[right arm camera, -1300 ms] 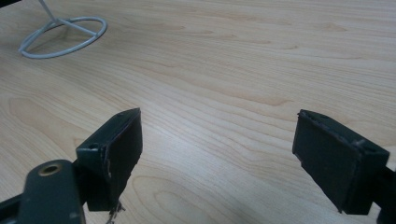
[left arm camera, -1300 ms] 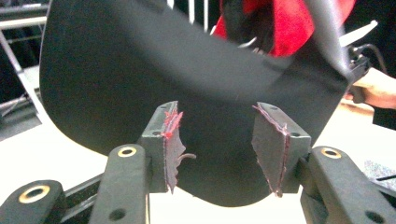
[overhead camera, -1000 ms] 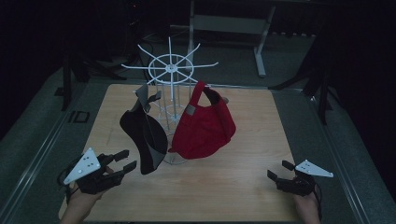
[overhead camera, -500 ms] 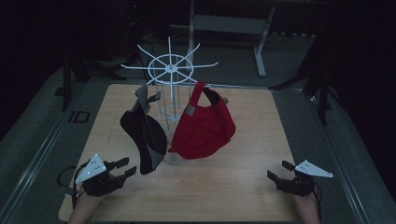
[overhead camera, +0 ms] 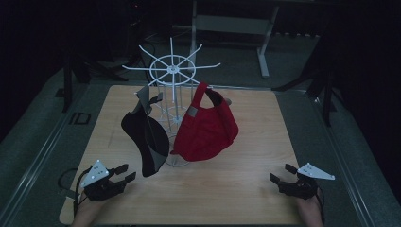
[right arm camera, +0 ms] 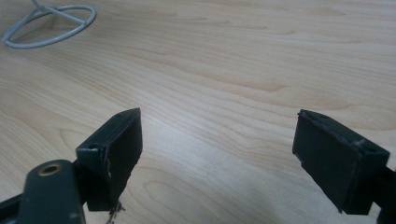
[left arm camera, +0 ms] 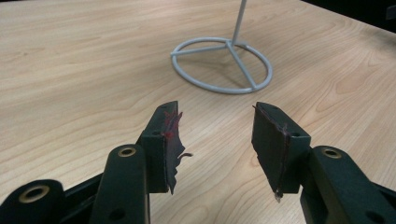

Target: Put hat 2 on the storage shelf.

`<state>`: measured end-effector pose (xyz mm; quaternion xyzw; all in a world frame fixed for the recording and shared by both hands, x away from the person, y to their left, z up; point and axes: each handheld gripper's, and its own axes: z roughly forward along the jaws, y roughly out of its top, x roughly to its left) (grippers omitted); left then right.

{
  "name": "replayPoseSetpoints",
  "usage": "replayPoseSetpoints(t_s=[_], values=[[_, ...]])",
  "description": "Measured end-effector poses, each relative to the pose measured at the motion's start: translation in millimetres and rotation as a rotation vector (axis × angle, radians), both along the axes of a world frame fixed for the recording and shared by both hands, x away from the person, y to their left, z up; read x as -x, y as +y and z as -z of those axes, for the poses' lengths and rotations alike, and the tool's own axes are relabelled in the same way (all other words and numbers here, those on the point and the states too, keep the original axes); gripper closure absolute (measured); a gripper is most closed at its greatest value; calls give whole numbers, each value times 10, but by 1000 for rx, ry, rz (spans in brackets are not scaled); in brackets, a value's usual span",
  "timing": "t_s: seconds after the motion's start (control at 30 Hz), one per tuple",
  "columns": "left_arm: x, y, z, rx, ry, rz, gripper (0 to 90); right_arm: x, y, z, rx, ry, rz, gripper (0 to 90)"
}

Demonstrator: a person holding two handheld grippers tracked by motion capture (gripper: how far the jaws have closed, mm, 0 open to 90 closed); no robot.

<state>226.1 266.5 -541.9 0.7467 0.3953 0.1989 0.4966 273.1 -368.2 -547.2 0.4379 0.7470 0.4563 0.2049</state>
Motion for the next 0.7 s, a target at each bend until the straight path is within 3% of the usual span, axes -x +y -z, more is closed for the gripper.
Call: replayPoseSetpoints(t_s=[0.53, 0.7], values=[[27, 12, 112, -20, 2, -28, 521, -16, -40, 20, -4, 3, 67, 159], [28, 34, 113, -6, 3, -33, 521, -13, -46, 29, -4, 10, 78, 159]])
